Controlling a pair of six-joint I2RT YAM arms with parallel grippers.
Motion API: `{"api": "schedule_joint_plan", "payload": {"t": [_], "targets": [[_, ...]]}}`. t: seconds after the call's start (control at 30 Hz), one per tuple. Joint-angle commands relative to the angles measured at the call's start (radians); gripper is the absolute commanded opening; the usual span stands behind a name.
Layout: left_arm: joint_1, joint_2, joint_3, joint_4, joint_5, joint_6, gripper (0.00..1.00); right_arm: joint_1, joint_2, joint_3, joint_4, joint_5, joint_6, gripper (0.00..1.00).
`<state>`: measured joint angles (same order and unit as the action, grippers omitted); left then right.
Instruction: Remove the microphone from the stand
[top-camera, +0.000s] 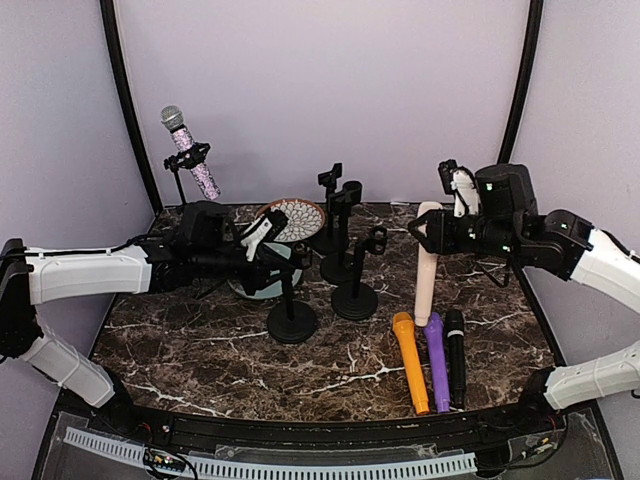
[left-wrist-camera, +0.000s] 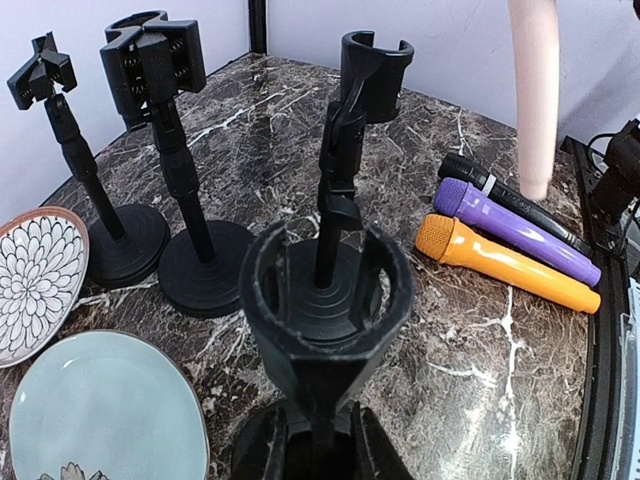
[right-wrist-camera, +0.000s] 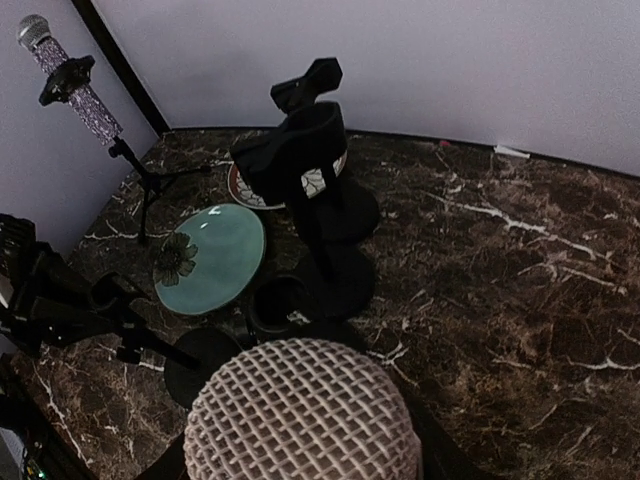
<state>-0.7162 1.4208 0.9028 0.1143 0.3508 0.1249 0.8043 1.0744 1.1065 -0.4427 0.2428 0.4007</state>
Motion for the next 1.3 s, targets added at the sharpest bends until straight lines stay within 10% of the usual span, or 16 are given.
{"api": "schedule_joint_plan", "payload": {"t": [0.0,0.4,1.27], "targets": [[-0.006,-0.003,-0.015,-0.048,0.006,-0.067,0.01,-0.024,0.027,-0.064,-0.066,-0.209,0.166,0.00],[-0.006,-0.142,-0.060,-0.030,-0.063,-0.174,0.63,-0.024,0.202,-0.200,0.131,-0.565,0.346,0.00],[-0.009,-0.361,-0.412,0.154,-0.144,-0.317,0.70,0.047,0.592,-0.067,-0.038,-0.298,0.375,0.29]]}}
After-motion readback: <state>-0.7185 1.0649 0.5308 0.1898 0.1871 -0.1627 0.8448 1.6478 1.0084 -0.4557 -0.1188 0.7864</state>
